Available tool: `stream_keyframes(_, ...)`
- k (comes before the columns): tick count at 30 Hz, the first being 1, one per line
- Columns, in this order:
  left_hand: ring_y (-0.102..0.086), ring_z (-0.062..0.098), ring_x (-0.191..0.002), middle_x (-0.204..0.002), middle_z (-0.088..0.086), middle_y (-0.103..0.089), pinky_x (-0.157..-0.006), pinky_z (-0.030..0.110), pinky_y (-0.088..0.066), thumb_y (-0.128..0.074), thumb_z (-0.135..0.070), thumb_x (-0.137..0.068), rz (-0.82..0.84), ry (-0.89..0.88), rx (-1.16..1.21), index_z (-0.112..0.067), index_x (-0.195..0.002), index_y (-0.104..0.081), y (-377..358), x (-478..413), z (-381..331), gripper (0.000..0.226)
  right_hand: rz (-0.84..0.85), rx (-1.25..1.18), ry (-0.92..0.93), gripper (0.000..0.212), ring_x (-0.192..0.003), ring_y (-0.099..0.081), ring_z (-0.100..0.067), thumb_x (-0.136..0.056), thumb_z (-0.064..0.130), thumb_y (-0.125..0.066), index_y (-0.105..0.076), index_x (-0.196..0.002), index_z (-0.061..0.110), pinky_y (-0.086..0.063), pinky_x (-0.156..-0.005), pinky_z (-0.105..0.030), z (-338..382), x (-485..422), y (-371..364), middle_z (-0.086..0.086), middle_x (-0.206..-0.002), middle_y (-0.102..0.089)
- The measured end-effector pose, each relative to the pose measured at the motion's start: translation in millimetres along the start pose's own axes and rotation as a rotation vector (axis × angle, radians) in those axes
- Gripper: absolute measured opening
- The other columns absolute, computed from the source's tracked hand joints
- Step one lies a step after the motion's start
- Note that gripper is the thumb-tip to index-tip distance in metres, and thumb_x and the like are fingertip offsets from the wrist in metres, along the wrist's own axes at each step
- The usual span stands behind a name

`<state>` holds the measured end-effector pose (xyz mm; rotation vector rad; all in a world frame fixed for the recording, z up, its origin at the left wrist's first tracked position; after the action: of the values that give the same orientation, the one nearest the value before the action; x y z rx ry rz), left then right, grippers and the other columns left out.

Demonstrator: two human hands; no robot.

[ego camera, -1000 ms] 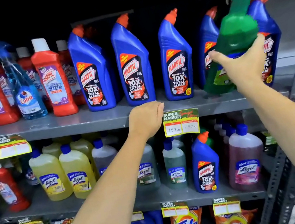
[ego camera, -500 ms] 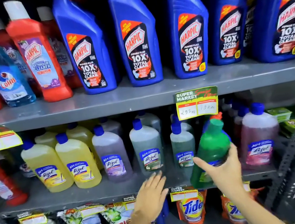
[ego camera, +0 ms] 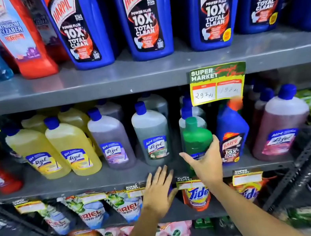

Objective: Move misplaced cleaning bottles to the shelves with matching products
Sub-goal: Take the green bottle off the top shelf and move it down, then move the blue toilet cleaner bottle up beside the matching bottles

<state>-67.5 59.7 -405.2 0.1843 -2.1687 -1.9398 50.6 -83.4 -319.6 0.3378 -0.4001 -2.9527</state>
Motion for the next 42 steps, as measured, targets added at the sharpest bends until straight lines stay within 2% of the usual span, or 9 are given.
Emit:
stream_keyframes(6,-0.016,0.024,-0.145,-0.159,0.003,-0.016,-0.114,0.045,-0.004,0.000,-0.064,-0.092,-0.003,-0.033,0.004,-0.022,-0.151,-0.022,-0.6,0.2,-0.6,0.075,0.034,0.057,0.004,0.100,-0.120,-0.054,-0.019,-0.057,0.059,-0.085,-0.035,-0.136,0.023,-0.048,-0.103,-0.044,-5.9,3.2,0.6,-0.001,-0.128,-0.054)
stream_keyframes(9,-0.027,0.027,-0.142,-0.156,0.006,-0.027,-0.112,0.047,-0.012,-0.022,-0.053,-0.093,-0.016,-0.008,-0.010,-0.020,-0.149,-0.029,-2.5,0.5,-1.3,0.065,-0.017,0.093,0.015,0.116,-0.134,-0.041,-0.022,-0.062,0.054,-0.086,-0.023,-0.150,0.013,-0.037,-0.113,-0.041,-7.2,21.6,8.9,-0.008,-0.144,-0.042)
stream_keyframes(12,-0.025,0.026,-0.143,-0.156,0.005,-0.027,-0.113,0.047,-0.013,-0.021,-0.055,-0.092,-0.035,-0.007,-0.011,-0.021,-0.149,-0.029,-4.2,0.3,-0.4,0.067,-0.244,0.041,0.067,0.093,-0.116,-0.046,-0.025,-0.075,0.045,-0.080,-0.033,-0.144,0.006,-0.041,-0.104,-0.048,-9.6,38.5,34.4,-0.013,-0.131,-0.046)
stream_keyframes(15,-0.015,0.025,-0.145,-0.159,0.005,-0.018,-0.114,0.045,-0.004,-0.012,-0.060,-0.091,-0.061,-0.028,-0.012,-0.021,-0.151,-0.023,-2.7,0.8,-2.0,0.073,-0.413,0.049,0.074,0.078,-0.124,-0.041,-0.037,-0.080,0.040,-0.066,-0.036,-0.140,0.001,-0.034,-0.106,-0.054,-19.3,24.7,62.2,-0.022,-0.134,-0.045)
stream_keyframes(24,0.004,0.020,-0.147,-0.161,0.001,0.000,-0.114,0.040,0.009,0.026,-0.074,-0.071,-0.071,-0.007,0.000,-0.025,-0.153,-0.005,-1.0,1.3,-6.8,0.101,-0.157,0.234,0.027,0.115,-0.145,-0.022,-0.035,-0.074,0.036,-0.083,-0.006,-0.155,0.008,-0.023,-0.118,-0.047,-42.2,-23.1,61.6,-0.020,-0.158,-0.022)
stream_keyframes(30,0.009,0.015,-0.146,-0.160,-0.004,0.007,-0.115,0.039,0.009,0.015,-0.074,-0.075,-0.025,0.001,0.012,-0.027,-0.153,-0.003,1.7,1.4,-7.0,0.093,-0.200,0.120,-0.141,0.120,-0.136,-0.042,-0.036,-0.064,0.031,-0.090,-0.013,-0.153,0.012,-0.039,-0.109,-0.047,-47.7,-37.5,58.1,-0.016,-0.150,-0.035)
stream_keyframes(34,0.005,0.017,-0.147,-0.161,-0.002,-0.001,-0.117,0.050,0.007,-0.020,-0.057,-0.098,0.027,0.043,-0.028,-0.026,-0.153,-0.001,10.7,3.5,-10.2,0.065,-0.228,0.079,-0.142,0.110,-0.129,-0.049,-0.032,-0.061,0.032,-0.091,-0.027,-0.147,0.013,-0.041,-0.106,-0.043,-49.4,-37.5,65.6,-0.010,-0.145,-0.043)
stream_keyframes(38,-0.028,0.019,-0.138,-0.147,0.001,-0.042,-0.116,0.049,0.002,-0.036,-0.026,-0.096,-0.292,-0.008,-0.106,-0.019,-0.151,-0.020,61.9,12.3,-31.3,0.058,-0.296,0.041,-0.120,0.111,-0.130,-0.049,-0.030,-0.059,0.032,-0.093,-0.029,-0.146,0.011,-0.038,-0.108,-0.040,-38.2,-23.1,90.2,-0.010,-0.145,-0.047)
stream_keyframes(42,-0.050,0.022,-0.118,-0.128,0.008,-0.060,-0.111,0.033,-0.024,-0.043,-0.011,-0.089,-0.743,-0.370,0.200,-0.006,-0.132,-0.052,163.0,32.0,-68.7,0.044,-0.336,0.034,-0.018,0.107,-0.121,-0.056,-0.028,-0.053,0.036,-0.095,-0.036,-0.141,0.015,-0.040,-0.103,-0.038,-3.1,1.5,126.5,-0.008,-0.135,-0.056)
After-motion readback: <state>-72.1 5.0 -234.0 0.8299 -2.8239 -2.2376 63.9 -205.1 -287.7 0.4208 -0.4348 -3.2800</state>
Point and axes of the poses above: each hand's wrist, its own x-axis away from the middle knuckle, its own y-axis out of the back of the hand, z = x × y, the point moved 4 cm from there along -x, towards the middle knuckle
